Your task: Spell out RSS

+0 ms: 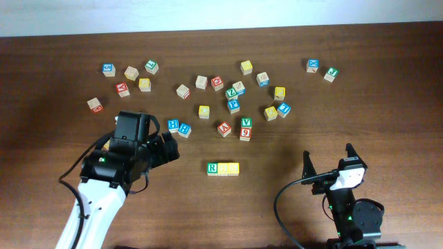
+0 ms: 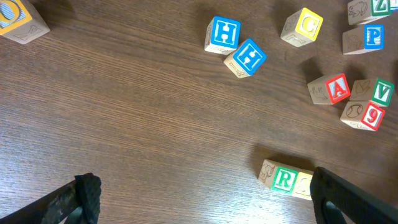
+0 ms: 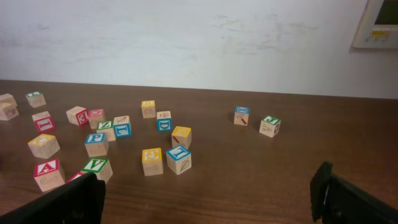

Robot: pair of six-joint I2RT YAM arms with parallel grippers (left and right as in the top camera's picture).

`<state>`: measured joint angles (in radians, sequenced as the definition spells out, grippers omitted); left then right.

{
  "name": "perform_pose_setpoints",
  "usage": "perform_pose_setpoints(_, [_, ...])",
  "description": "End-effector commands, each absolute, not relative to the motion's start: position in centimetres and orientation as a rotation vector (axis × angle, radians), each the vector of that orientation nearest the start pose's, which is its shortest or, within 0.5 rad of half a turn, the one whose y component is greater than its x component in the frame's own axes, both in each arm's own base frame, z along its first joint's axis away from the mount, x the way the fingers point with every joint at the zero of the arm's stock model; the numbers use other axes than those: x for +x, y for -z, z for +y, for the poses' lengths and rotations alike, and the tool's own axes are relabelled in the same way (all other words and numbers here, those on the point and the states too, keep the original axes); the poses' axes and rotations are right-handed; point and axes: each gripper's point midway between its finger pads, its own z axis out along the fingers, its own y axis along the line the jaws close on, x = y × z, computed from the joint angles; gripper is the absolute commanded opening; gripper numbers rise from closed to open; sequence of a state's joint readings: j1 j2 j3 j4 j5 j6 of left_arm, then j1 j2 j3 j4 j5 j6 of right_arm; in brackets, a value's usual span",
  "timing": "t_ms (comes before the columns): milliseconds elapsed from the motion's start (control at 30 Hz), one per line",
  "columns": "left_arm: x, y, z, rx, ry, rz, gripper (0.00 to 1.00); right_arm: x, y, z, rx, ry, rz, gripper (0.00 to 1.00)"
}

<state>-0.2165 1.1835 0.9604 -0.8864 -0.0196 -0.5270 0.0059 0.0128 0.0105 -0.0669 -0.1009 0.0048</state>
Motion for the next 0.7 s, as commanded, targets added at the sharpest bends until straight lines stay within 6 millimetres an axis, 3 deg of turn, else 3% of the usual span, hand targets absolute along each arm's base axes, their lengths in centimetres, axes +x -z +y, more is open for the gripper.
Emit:
perform_pose_setpoints(0, [27.8,-14.5,-5.4,-0.433,0.192,2.647,0.99,24.6,-15.8,1.4,-0.047,-0.082,1.641,0.98])
perform_pose_setpoints(467, [27.8,-14.5,-5.4,-0.433,0.192,2.648,0.99,24.6,-15.8,1.4,-0.047,-0.082,1.641,0.98])
perform_pose_setpoints(567, [26.7,-14.0,-5.2,-0.439,0.174,2.696,0.99,24.6,-15.8,1.4,-0.047,-0.082,1.641,0.98])
perform_pose_setpoints(667, [27.2,-14.8,-5.0,-0.378,0.175,2.660,0.99,24.6,-15.8,1.4,-0.047,-0.082,1.641,0.98])
